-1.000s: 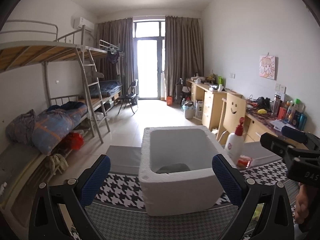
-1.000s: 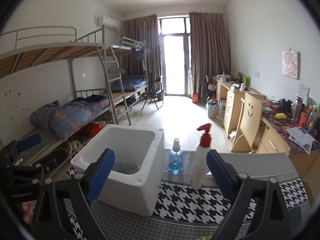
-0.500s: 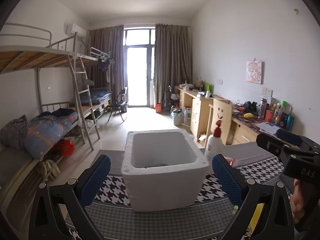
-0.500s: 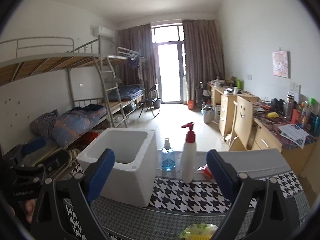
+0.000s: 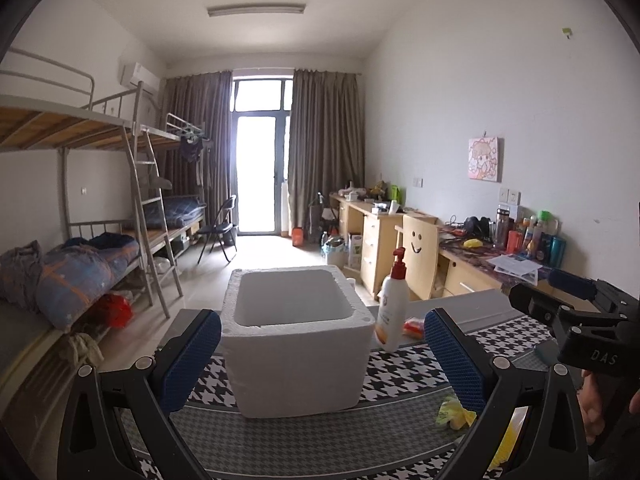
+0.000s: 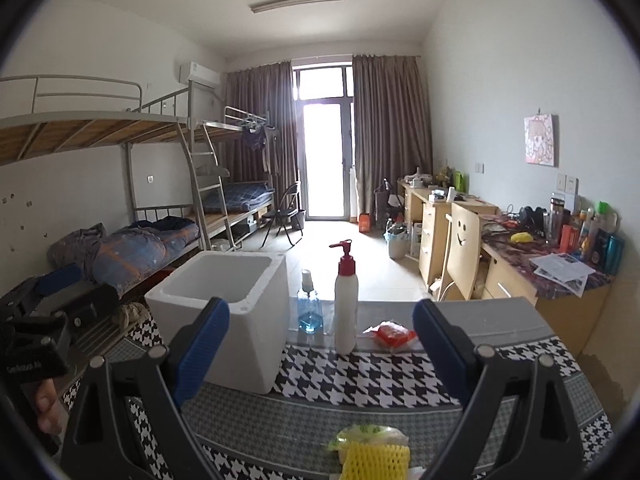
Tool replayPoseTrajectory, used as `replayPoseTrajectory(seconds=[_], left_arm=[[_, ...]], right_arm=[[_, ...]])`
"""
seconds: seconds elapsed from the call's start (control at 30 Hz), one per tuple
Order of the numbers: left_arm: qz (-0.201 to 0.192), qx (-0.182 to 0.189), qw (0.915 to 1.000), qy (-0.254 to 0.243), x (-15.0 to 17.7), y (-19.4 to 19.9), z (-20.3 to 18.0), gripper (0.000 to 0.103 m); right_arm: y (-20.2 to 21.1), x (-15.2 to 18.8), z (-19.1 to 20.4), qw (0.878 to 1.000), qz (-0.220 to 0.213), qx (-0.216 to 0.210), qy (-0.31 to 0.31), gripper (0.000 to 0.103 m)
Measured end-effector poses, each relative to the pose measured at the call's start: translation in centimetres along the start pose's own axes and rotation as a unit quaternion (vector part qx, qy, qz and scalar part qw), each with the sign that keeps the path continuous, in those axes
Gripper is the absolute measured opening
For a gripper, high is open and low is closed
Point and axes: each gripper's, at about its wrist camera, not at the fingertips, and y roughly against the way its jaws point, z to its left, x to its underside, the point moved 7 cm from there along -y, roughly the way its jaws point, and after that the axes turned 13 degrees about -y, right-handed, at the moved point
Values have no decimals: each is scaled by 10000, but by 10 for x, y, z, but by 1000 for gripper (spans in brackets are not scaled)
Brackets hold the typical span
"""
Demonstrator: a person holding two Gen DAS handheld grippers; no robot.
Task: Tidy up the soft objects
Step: 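Move both tools back from the box toward the yellow foam net, then grasp the yellow foam net sleeve with the left tool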
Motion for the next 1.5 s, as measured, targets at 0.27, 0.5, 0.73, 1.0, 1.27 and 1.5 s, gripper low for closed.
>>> replayPoseTrajectory(seconds=[0.27,0.5,0.73,1.0,1.27,1.5], left_arm=[[-141,209,9996,87,10,10,-15,102],[-222,359,9991,80,22,15,-30,102],[-235,518,9983,105,31,16,-43,102],[-90,815,9966,-71,41,15,-71,102],[-20,1073,9940,-200,49,16,-93,102],[117,1282,9913,-284,55,14,-114,102]], right_arm=[[18,15,-2,9999,10,-117,64,95],[25,32,-21,10000,65,27,-59,95],[39,44,-31,9998,-34,198,-29,95],[47,61,-44,9994,45,339,-32,95],[54,81,-62,9982,166,559,-155,95],[64,83,-79,9966,155,759,-296,95]])
